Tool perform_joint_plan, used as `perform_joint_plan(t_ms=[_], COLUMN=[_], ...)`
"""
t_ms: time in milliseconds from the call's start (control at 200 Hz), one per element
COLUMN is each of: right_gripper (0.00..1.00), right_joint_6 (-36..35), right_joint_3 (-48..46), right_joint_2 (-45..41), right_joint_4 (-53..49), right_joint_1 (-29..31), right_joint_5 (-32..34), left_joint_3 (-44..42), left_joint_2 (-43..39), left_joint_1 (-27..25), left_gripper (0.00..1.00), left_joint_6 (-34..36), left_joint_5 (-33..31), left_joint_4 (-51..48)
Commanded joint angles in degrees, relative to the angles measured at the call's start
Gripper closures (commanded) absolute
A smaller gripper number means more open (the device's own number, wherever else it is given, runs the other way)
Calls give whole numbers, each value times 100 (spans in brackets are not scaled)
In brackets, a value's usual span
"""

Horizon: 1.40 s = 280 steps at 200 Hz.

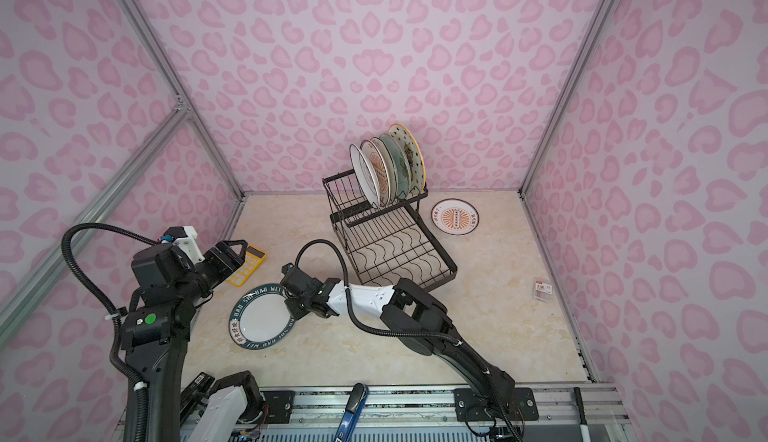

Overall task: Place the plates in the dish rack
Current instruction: 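Close the right gripper on the SHI HAO WEI plate's rim and tilt it up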

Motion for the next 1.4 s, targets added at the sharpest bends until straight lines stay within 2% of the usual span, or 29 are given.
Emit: perform_joint_plan(t_ms=[0,195,700,805,1080,1395], right_gripper=[78,69,73,77,100,100], right_joint_6=[138,293,660,824,1027,1326], right_joint_3=[-38,-82,130,140,81,-807], right_joint_2=[20,56,331,394,423,-334], right_joint_4=[164,208,368,451,604,1174], right_joint_1=[-40,-118,-198,-242,-331,-590], right_joint_5=[-251,-339,-1008,-1162,-1390,-1378], left_joint_3=[71,66,106,107,113,82], left_joint_2=[-18,-41,-41,-32,-15,-15], left_joint_1=[4,3,8,4,9,3], left_gripper=[25,25,25,25,25,25], left_joint_6=[64,73,107,125,159,160], left_joint_5=[65,74,125,127,118,122], left_joint_4=[19,9,-12,-16,-12,8])
